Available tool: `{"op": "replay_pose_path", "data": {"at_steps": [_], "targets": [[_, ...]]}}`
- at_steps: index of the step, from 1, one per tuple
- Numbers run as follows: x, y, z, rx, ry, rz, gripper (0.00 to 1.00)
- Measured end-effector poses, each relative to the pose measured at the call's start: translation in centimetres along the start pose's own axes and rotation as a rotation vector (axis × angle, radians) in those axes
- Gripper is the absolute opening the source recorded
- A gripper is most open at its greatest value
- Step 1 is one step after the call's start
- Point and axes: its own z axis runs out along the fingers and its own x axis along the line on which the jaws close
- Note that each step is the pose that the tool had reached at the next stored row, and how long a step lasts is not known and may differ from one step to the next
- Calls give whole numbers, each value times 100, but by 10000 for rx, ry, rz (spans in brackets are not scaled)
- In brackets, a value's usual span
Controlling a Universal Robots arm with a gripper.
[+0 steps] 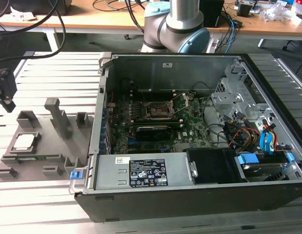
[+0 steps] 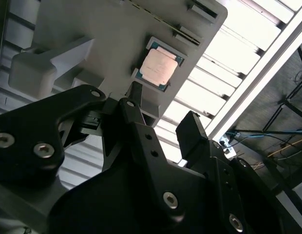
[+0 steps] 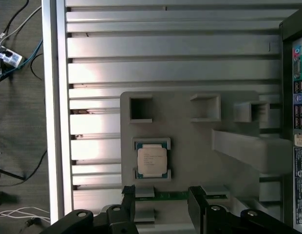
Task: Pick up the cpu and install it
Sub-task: 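Pick up the cpu and move it towards the insertion slot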
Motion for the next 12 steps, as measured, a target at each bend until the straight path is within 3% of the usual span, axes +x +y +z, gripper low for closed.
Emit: {"op": "replay_pose_path", "data": {"at_steps": [12], "targets": [[4, 2, 155, 0, 0, 0, 56]]}}
